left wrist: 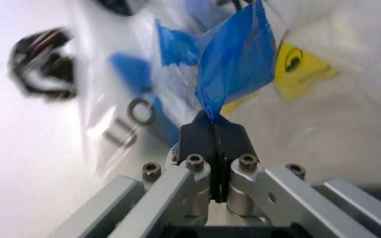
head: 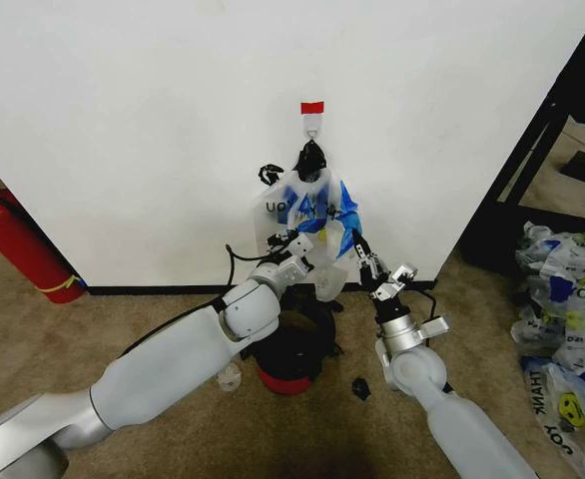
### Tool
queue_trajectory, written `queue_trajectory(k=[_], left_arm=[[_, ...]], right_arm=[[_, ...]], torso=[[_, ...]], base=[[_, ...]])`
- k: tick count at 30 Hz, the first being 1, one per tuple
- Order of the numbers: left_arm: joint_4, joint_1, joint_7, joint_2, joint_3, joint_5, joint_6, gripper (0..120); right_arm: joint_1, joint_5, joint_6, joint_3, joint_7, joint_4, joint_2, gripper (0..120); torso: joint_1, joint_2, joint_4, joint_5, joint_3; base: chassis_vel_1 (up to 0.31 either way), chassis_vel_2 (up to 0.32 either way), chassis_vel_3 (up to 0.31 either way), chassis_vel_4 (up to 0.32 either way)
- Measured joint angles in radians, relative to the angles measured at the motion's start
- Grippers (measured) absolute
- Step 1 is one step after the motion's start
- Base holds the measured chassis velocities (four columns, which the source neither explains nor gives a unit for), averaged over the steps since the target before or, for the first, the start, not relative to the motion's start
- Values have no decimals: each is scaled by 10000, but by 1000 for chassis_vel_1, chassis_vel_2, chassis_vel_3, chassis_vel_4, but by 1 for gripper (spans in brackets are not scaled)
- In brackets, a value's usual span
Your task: Pick up the garbage bag from the wall and place it over the trash bin.
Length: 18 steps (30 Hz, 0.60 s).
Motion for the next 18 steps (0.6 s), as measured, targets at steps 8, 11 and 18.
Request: queue_trajectory(k=[8, 11, 18], left_arm=[[-1492, 3288, -73, -344, -3027, -399, -1277, 0], [-1984, 4171, -185, -689, -3717, -590, -1710, 0], [-3399, 6008, -343, -1234, -4909, -1220, -1497, 0]], right_arm=[[-1073, -401, 432, 517, 252, 95, -21, 0], [-1654, -465, 587, 611, 543, 334, 99, 0], [-3141, -1012, 844, 640, 717, 1043, 182, 0]], torso=[[0, 0, 5, -1, -1], [-1, 2, 2, -1, -1], [-1, 3, 2, -1, -3]], base=[[0, 0, 0, 0], [0, 0, 0, 0], [0, 0, 0, 0]])
